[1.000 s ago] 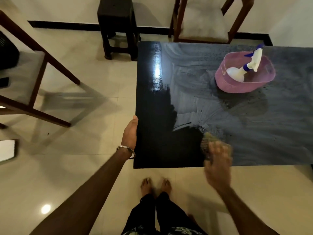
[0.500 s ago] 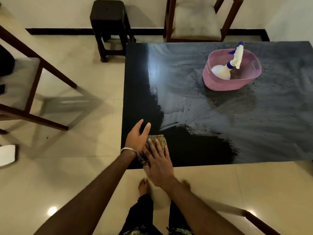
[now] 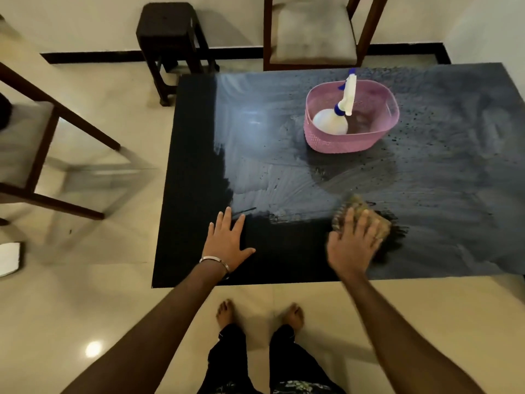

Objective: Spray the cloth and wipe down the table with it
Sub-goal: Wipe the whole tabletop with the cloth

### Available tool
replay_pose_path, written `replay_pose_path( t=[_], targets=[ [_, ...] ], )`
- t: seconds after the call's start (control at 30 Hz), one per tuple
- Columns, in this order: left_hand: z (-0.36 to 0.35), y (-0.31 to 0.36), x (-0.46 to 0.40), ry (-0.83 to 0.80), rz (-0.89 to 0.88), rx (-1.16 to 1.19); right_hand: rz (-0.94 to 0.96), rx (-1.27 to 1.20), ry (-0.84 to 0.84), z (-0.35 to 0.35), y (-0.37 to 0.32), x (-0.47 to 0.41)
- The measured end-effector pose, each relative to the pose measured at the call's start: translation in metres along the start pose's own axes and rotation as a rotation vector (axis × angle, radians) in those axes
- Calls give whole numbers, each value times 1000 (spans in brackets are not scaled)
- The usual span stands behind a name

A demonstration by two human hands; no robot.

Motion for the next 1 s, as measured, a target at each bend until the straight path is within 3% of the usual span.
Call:
replay_pose_path(
  t=[0.17, 0.27, 0.4, 0.5, 0.57, 0.63, 0.77, 0.87, 1.0],
  targets=[
    [1, -2, 1, -8, -10, 31, 597, 95, -150, -40, -145, 72],
    [2, -3, 0, -7, -9, 23, 723, 118, -191, -38, -127, 69],
    [1, -1, 0, -4, 15, 9, 270, 74, 3, 5, 24, -3],
    [6, -3, 2, 31, 12, 67, -30, -21, 23, 33, 111, -28],
    [13, -10, 2, 72, 34, 138, -150, -72, 35, 32, 110, -34],
    [19, -17, 3, 88, 52, 196, -176, -81, 64, 22, 66, -31],
    [32, -32, 1, 122, 76, 282, 182, -3, 32, -15, -88, 6],
    [41, -46, 1, 151, 112, 361, 518, 52, -125, -50, -205, 64],
    [47, -61, 0, 177, 139, 438, 958, 203, -310, -81, -274, 128]
  ],
)
Point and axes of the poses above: each hand's wrist, its own x-axis away from the middle knuckle, its own z-axis out of the back of the hand, y = z × x, the point moved 8 cm from there along -x, towards the middle knuckle, and after that the axes turned 5 degrees about z, right-handed, at the moved point
